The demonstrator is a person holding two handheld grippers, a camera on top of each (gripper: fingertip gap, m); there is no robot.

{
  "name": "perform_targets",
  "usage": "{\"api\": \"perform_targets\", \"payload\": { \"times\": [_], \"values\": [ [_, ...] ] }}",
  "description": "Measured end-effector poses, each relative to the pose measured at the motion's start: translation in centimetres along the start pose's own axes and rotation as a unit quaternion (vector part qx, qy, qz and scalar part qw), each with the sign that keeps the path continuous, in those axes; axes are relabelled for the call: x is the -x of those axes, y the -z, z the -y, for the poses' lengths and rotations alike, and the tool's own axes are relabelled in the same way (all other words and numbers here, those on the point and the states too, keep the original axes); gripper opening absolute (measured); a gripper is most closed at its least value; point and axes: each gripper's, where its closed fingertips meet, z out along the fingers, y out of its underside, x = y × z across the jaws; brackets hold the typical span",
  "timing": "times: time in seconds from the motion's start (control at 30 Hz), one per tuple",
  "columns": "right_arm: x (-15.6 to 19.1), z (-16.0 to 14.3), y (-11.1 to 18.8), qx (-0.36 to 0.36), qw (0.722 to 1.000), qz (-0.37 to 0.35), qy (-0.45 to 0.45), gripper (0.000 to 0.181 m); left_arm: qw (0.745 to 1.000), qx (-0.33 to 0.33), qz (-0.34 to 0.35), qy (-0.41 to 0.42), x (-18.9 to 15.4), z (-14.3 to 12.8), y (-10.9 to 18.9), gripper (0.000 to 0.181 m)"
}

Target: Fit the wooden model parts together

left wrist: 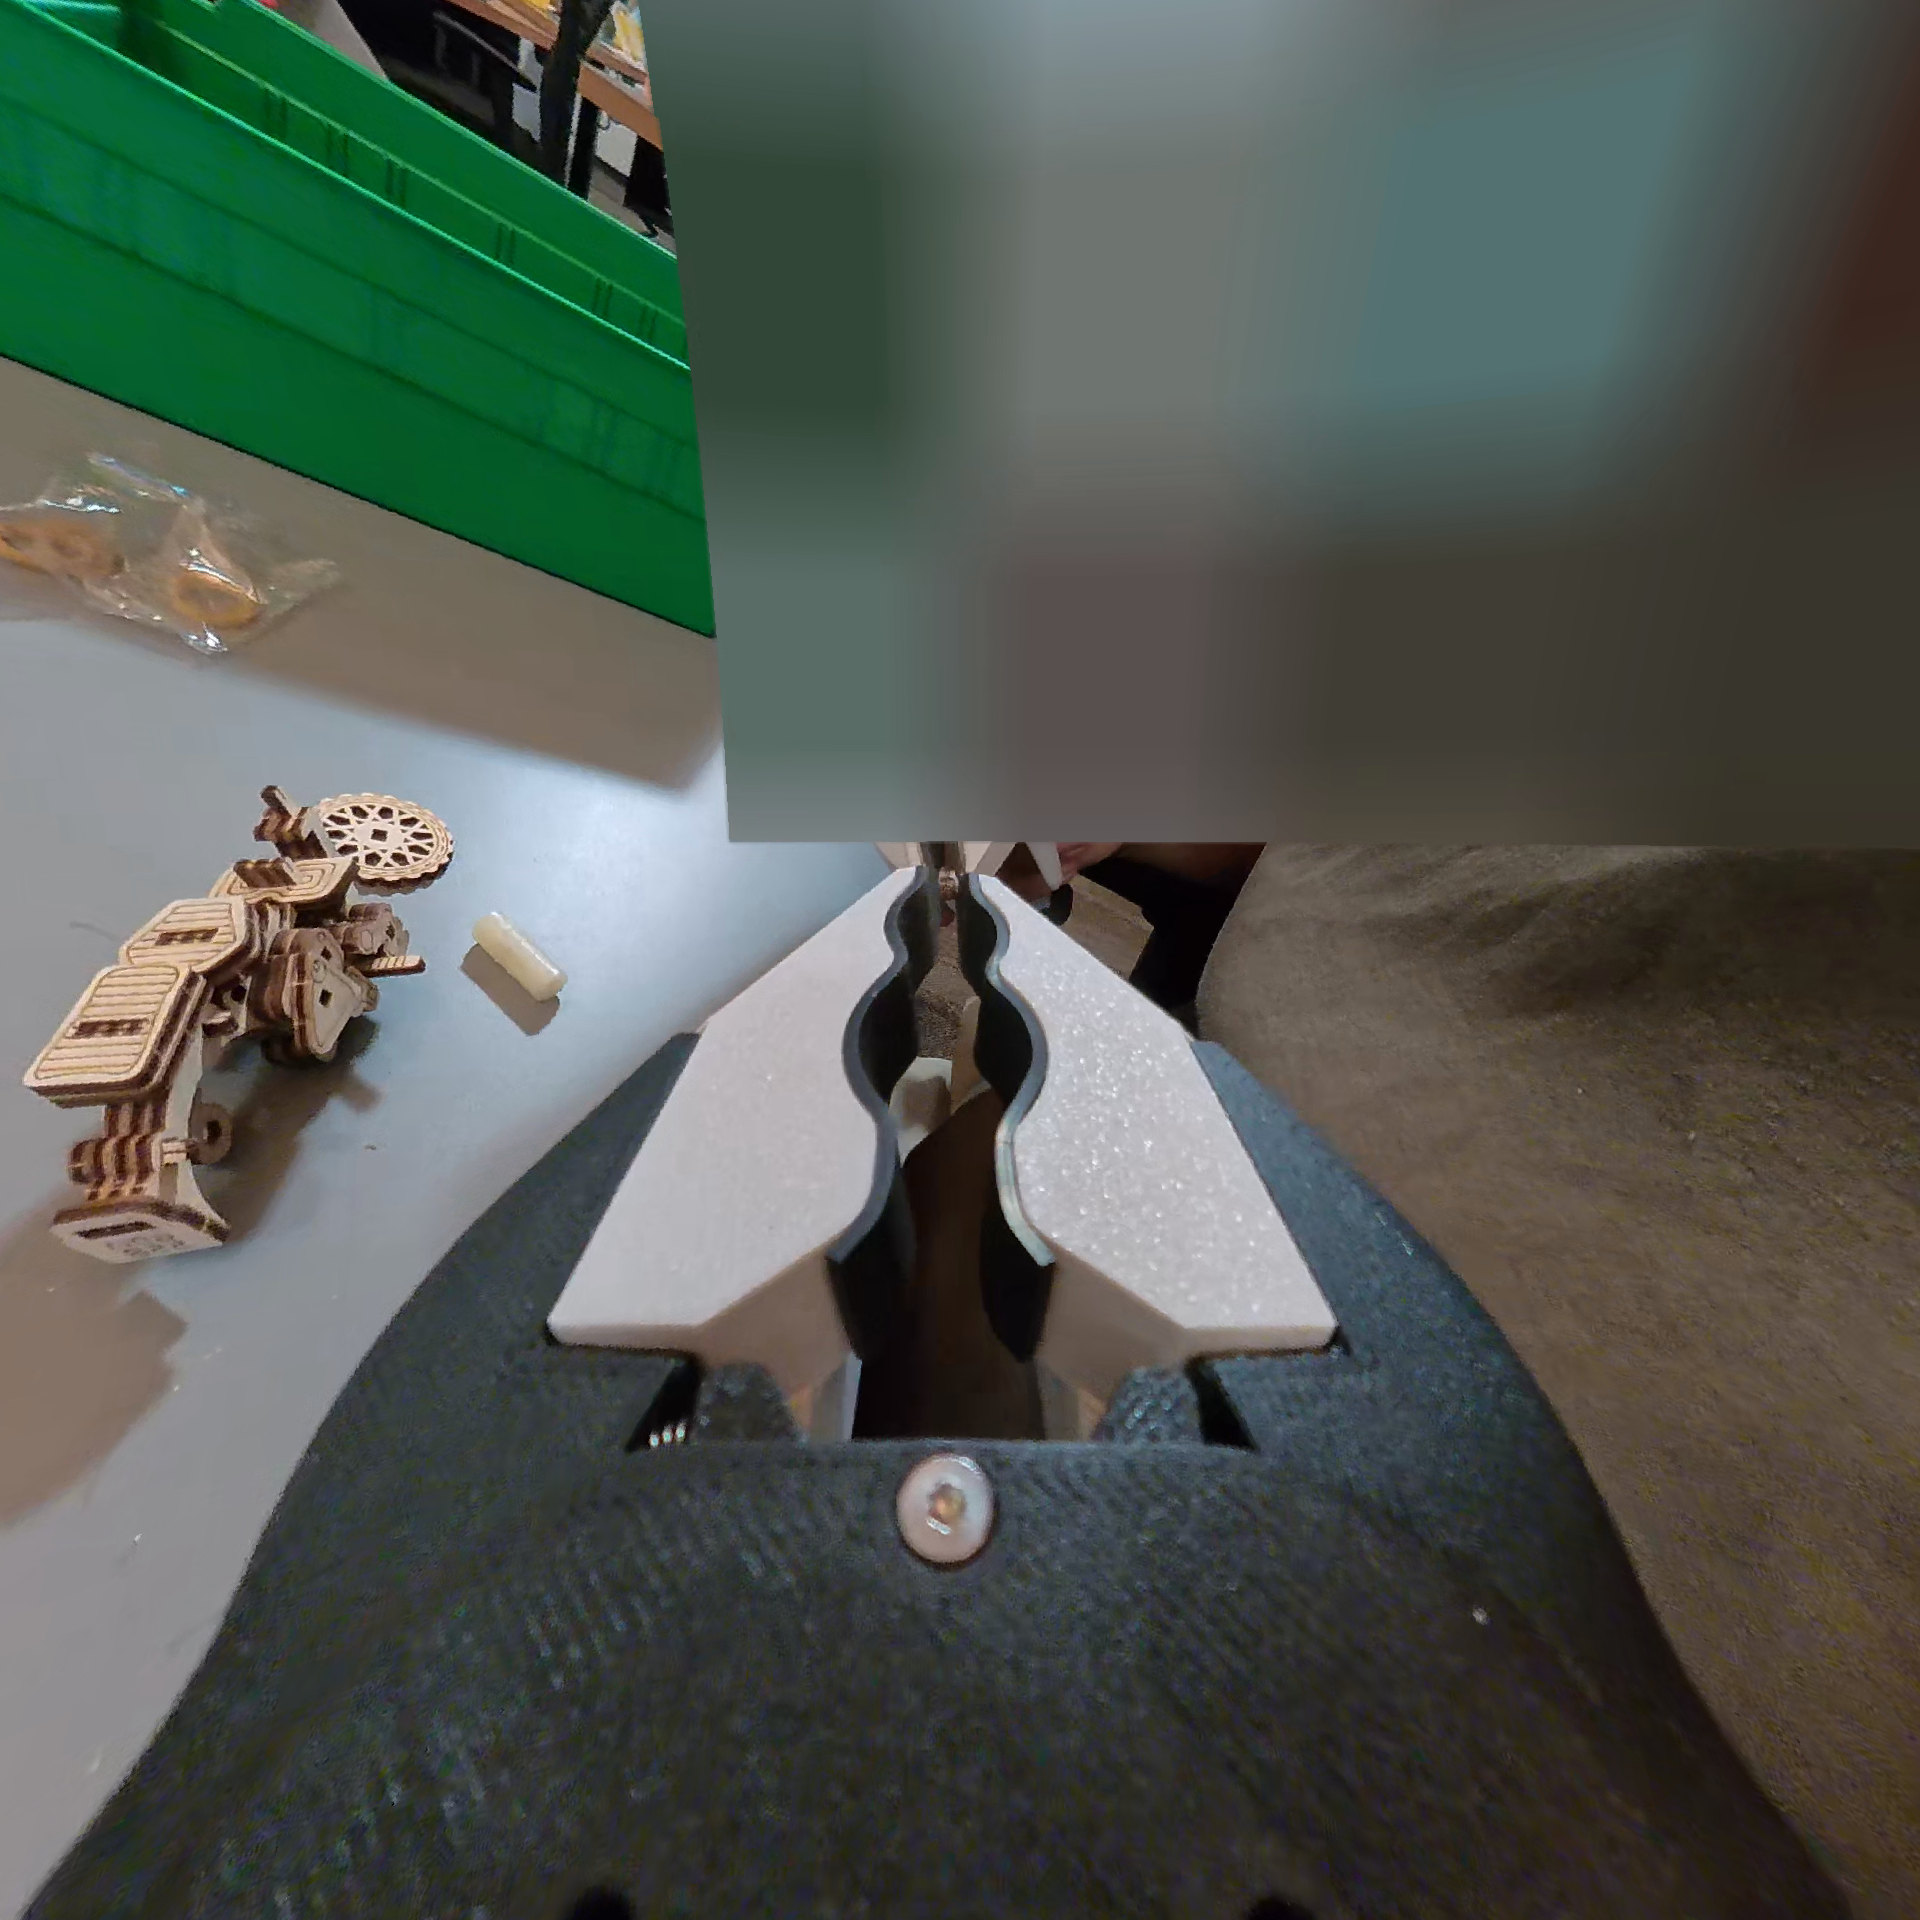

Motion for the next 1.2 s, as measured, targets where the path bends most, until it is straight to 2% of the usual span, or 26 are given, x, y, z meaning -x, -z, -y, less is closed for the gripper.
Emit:
{"api": "perform_targets", "payload": {
  "times": [0.27, 0.43, 0.57, 0.67, 0.9, 1.03, 1.2],
  "values": [
    [0.0, 0.2, 0.1, 0.001, 1.0, -0.007, 0.024, 0.001, 1.0, -0.003, -0.001, 0.012, 0.1, 0.2, 0.0, 0.005],
    [0.2, 0.8, 0.5, -0.016, 0.999, -0.004, 0.034, 0.001, 0.999, -0.02, -0.011, 0.03, 0.3, 0.7, 0.6, 0.014],
    [0.4, 1.1, 0.4, -0.019, 0.996, -0.021, 0.088, 0.001, 0.997, -0.038, -0.03, 0.06, 0.3, 1.1, 0.9, 0.015],
    [0.6, 1.6, 0.4, -0.018, 0.98, -0.066, 0.185, 0.001, 0.995, -0.047, -0.045, 0.078, 0.1, 1.3, 1.0, 0.012],
    [0.6, 1.0, 0.1, 0.028, 0.919, -0.148, 0.364, 0.001, 0.992, -0.057, -0.062, 0.09, -0.1, 1.5, 1.1, 0.008],
    [0.7, 0.4, -0.4, 0.051, 0.894, -0.164, 0.414, 0.0, 0.994, -0.044, -0.063, 0.074, -0.5, 1.1, 0.9, 0.007],
    [0.8, 0.2, -0.5, 0.06, 0.883, -0.169, 0.434, 0.001, 0.995, -0.035, -0.065, 0.062, -0.8, 0.9, 0.9, 0.005]
  ]
}}
